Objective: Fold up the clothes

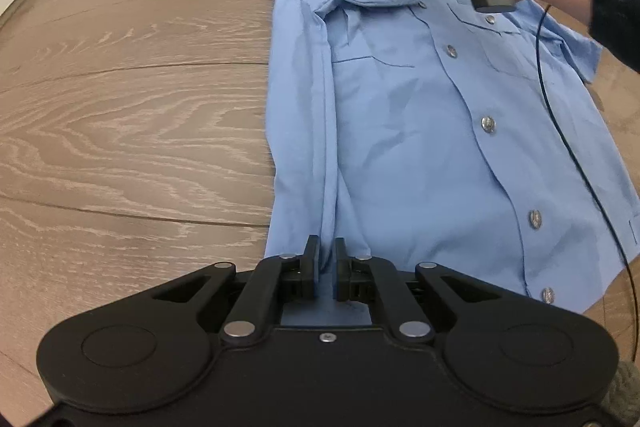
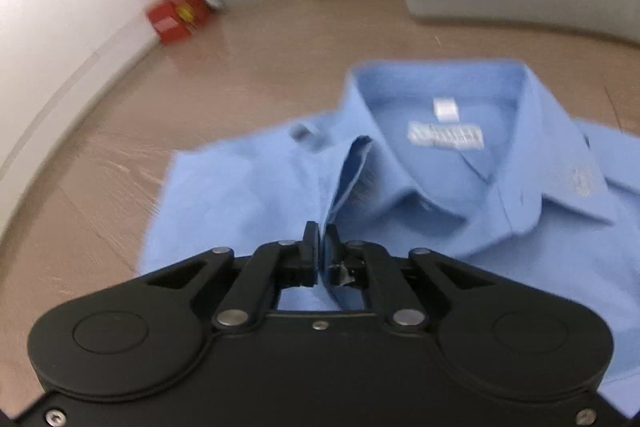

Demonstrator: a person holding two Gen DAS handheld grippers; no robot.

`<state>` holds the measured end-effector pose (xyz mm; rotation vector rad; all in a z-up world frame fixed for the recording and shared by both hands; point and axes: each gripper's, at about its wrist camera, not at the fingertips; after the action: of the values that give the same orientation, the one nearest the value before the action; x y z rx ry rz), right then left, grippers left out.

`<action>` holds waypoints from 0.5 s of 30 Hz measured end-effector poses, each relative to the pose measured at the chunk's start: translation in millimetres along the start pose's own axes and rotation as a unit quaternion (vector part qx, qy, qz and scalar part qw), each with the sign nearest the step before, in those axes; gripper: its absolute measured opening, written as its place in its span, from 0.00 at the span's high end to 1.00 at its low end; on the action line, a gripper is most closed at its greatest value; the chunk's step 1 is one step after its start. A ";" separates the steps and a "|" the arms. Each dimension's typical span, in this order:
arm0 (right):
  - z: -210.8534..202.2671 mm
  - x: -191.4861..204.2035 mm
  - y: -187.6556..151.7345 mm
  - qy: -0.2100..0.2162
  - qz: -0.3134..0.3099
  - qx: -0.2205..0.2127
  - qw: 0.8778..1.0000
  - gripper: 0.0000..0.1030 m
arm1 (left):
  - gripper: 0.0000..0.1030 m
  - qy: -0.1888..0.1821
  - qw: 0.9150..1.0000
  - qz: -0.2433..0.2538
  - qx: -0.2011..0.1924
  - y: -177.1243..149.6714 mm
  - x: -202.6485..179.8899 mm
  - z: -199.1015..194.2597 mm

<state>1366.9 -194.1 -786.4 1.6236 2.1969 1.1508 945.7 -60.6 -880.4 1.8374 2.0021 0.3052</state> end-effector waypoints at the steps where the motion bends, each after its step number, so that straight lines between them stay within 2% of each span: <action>1: -11.9 1.6 2.1 -0.002 0.002 -0.017 1.000 0.96 | 0.95 -0.002 1.000 -0.013 -0.001 0.7 1.8 -1.4; 3: -37.9 1.0 5.5 -0.022 0.008 -0.059 0.998 0.96 | 0.95 -0.007 1.000 -0.027 0.001 2.7 4.2 -2.4; 5: -49.1 -3.9 10.9 -0.042 0.015 -0.082 0.996 0.96 | 0.95 -0.007 1.000 -0.027 0.000 4.9 5.2 -3.9; 7: -52.9 -13.0 11.6 -0.057 0.037 -0.084 0.994 0.96 | 0.95 -0.009 1.000 -0.026 -0.004 7.5 6.0 -6.5; 9: -48.7 -18.3 9.2 -0.068 0.052 -0.080 0.993 0.96 | 0.95 -0.028 0.999 -0.036 -0.006 12.8 6.0 -8.5; 11: -42.4 -19.0 -4.9 -0.093 0.057 -0.050 0.993 0.96 | 0.95 -0.049 0.998 -0.038 -0.010 17.2 -1.1 -11.6; 13: -44.2 -15.8 -13.6 -0.102 0.059 -0.048 0.992 0.96 | 0.95 -0.069 0.997 -0.035 -0.014 20.3 -7.8 -14.9; 15: -49.8 -13.7 -16.5 -0.108 0.060 -0.054 0.991 0.96 | 0.95 -0.117 0.993 0.005 -0.013 19.9 -28.1 -19.1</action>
<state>1332.6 -231.4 -767.2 1.7643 1.8943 1.0463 956.8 -84.1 -850.8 1.7766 1.8214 0.1124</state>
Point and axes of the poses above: each gripper's, at about its wrist camera, not at the fingertips, and z roughly the way its jaws point, x to its left, y to its top, and after that the axes turned 3 degrees about -z, right-handed
